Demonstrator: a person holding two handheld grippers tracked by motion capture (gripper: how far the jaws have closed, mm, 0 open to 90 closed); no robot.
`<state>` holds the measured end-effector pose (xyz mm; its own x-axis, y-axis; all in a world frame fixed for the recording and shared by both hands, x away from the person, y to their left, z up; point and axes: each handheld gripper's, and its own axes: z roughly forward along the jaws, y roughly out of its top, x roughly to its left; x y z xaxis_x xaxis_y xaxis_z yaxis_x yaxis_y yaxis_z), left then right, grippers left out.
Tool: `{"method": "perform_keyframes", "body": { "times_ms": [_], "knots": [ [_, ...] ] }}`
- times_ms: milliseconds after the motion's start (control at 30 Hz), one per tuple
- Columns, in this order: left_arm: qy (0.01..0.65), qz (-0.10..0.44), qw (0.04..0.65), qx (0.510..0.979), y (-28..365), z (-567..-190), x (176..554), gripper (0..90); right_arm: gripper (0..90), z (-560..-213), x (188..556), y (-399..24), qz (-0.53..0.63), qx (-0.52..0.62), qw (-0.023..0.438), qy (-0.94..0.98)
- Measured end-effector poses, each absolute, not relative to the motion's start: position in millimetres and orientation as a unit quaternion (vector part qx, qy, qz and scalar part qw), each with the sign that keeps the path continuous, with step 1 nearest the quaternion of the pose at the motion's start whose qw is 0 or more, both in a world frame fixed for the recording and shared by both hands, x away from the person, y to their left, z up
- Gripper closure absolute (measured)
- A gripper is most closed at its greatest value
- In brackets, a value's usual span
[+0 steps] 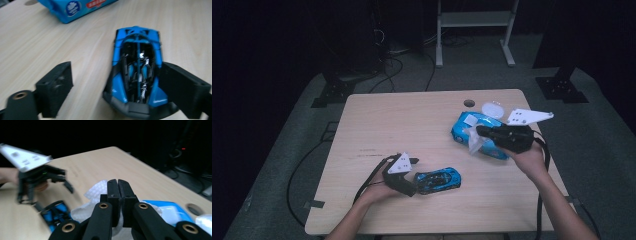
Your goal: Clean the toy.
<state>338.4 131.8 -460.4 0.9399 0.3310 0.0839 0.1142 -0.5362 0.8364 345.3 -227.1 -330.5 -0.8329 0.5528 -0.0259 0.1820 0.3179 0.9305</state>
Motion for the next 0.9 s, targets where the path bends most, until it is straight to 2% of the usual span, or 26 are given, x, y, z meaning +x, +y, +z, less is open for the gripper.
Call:
{"method": "perform_keyframes", "body": {
  "times_ms": [267, 567, 700, 833, 900],
  "knots": [
    [0.117, 0.111, 0.451, 0.878, 127.5, -461.8, 336.5, 13.6, 87.8, -352.0, 321.6, -191.0, 0.55, 0.188, 0.101, 0.808],
    [0.115, 0.113, 0.444, 0.881, 125.8, -462.6, 334.2, 11.8, 87.9, -377.5, 327.3, -165.1, 0.579, 0.182, 0.02, 0.795],
    [0.115, 0.104, 0.447, 0.881, 126.7, -462.0, 334.0, 14.0, 87.8, -396.0, 332.0, -160.4, 0.559, 0.194, 0.009, 0.806],
    [0.119, 0.095, 0.447, 0.882, 129.7, -460.8, 333.3, 14.6, 86.8, -426.8, 333.2, -158.6, 0.504, 0.199, 0.042, 0.839],
    [0.12, 0.093, 0.446, 0.882, 130.6, -461.9, 333.1, 14.6, 81.3, -437.2, 332.7, -160.5, 0.491, 0.205, 0.049, 0.845]
  ]
}}
